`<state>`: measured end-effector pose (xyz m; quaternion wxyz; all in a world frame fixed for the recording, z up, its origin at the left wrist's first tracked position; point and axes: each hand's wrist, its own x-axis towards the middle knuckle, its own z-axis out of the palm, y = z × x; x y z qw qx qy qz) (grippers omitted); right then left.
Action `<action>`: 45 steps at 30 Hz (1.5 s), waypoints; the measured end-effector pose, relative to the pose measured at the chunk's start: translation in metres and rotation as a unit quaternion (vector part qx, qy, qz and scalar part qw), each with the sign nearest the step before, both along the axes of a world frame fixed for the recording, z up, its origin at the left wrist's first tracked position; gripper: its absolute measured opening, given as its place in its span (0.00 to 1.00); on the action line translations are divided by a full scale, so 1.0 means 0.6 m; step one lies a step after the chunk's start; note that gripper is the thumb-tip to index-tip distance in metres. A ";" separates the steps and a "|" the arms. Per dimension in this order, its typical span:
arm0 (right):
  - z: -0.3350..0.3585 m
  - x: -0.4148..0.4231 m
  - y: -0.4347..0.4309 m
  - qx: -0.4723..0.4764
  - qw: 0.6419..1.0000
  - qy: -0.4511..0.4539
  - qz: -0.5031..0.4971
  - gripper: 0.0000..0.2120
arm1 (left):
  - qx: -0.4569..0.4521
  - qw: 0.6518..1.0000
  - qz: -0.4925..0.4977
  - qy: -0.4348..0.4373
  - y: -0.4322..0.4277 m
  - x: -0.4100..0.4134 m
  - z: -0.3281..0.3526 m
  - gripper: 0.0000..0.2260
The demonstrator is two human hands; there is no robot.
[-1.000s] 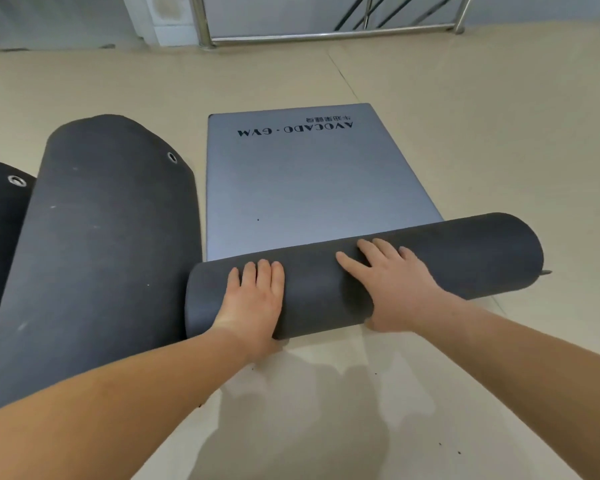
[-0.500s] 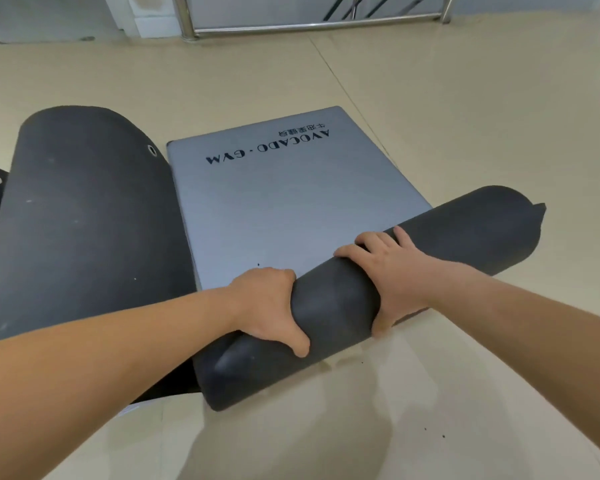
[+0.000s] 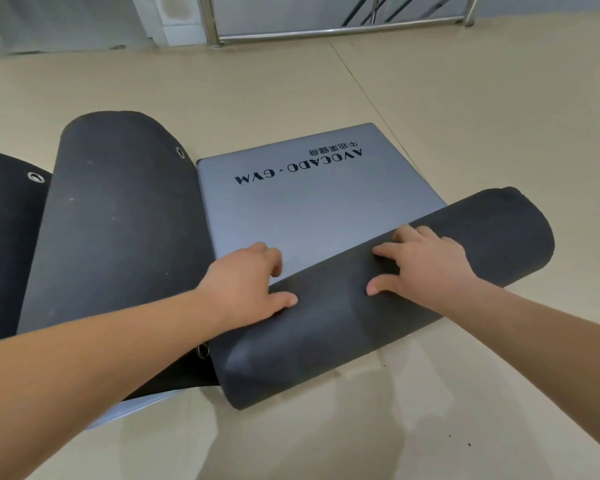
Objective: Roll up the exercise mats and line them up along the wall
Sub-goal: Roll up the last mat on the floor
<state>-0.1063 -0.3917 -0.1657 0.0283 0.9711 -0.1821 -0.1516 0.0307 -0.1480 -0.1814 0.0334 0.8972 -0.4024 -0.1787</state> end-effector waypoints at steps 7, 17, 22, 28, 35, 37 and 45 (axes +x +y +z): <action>-0.016 0.096 0.026 -0.055 0.997 -0.018 -0.053 0.28 | 0.159 0.979 -0.083 -0.099 0.007 -0.131 -0.038 0.59; -0.023 0.006 0.022 0.063 0.996 -0.007 0.067 0.38 | 0.126 0.981 -0.004 -0.151 -0.030 -0.058 -0.078 0.55; -0.038 -0.032 0.006 0.041 0.998 -0.042 0.028 0.48 | 0.095 0.994 -0.012 -0.058 -0.038 -0.009 -0.010 0.39; -0.018 -0.031 -0.010 0.013 0.998 -0.031 0.045 0.59 | 0.048 0.991 0.018 0.126 -0.056 -0.046 -0.001 0.34; 0.015 0.036 -0.019 0.045 0.995 0.002 0.090 0.44 | -0.022 0.931 0.116 0.344 -0.003 0.011 -0.027 0.42; 0.000 0.065 -0.014 0.048 0.995 0.019 0.083 0.40 | -0.029 0.952 0.123 0.278 0.005 0.028 -0.030 0.46; -0.066 0.166 0.057 -0.038 0.992 -0.117 0.006 0.18 | 0.060 0.995 0.004 -0.084 0.043 -0.053 -0.017 0.38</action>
